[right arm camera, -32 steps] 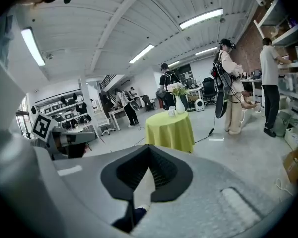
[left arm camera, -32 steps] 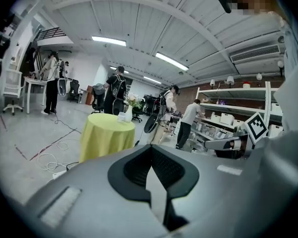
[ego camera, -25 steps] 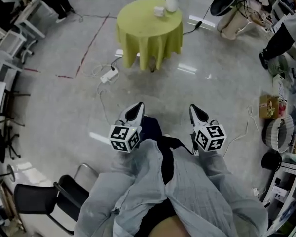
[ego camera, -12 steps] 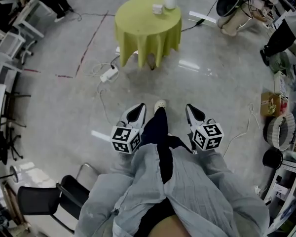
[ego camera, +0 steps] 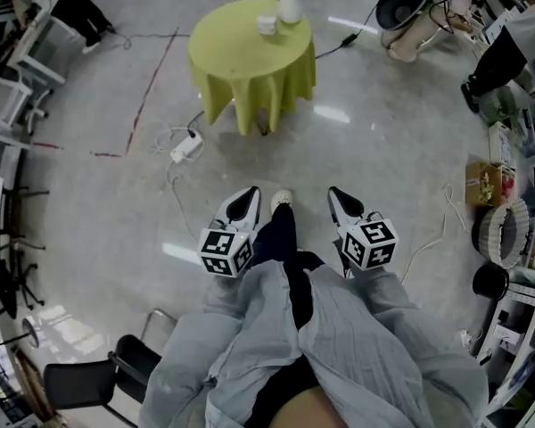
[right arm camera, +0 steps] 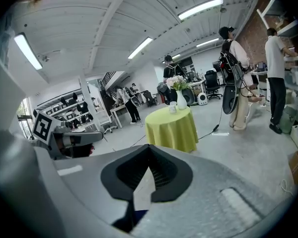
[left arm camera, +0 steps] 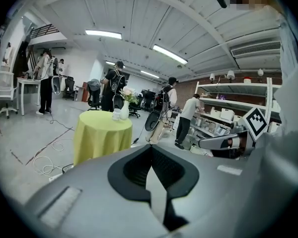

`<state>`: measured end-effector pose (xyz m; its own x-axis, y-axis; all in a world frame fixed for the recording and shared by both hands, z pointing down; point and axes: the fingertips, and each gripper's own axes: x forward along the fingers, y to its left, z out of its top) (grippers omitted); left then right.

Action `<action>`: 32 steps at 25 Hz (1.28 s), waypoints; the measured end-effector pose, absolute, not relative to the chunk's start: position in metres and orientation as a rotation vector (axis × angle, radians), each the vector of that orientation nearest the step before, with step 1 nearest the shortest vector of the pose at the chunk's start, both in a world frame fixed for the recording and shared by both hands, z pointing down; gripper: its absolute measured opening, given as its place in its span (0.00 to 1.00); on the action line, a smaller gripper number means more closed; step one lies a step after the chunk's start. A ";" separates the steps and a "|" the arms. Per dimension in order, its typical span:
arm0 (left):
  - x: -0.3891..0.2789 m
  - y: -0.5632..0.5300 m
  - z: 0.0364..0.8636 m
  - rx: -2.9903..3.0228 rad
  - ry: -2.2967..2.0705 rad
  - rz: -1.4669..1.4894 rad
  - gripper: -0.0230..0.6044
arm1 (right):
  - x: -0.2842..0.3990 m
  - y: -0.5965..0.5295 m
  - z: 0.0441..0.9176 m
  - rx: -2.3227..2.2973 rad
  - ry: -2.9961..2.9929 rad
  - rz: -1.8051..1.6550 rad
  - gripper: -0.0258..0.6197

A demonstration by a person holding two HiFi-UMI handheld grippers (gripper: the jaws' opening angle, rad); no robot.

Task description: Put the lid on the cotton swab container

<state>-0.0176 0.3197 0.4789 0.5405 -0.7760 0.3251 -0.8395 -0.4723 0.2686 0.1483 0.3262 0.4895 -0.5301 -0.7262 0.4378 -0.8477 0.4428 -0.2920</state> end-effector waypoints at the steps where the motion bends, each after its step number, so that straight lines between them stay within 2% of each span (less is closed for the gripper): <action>1: -0.018 0.311 0.477 2.387 -1.325 0.217 0.07 | 0.149 0.319 0.488 1.364 -2.449 0.706 0.04; 18: -0.039 0.178 0.445 2.450 -1.356 0.143 0.07 | 0.134 0.190 0.457 1.392 -2.489 0.619 0.04; 32: -0.051 0.111 0.446 2.483 -1.292 0.131 0.07 | 0.118 0.122 0.456 1.415 -2.502 0.619 0.04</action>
<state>-0.0505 0.1109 0.4460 0.5824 -0.7785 0.2340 -0.8096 -0.5296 0.2532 0.1182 0.1219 0.4563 -0.5212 -0.7687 0.3707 -0.8529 0.4536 -0.2585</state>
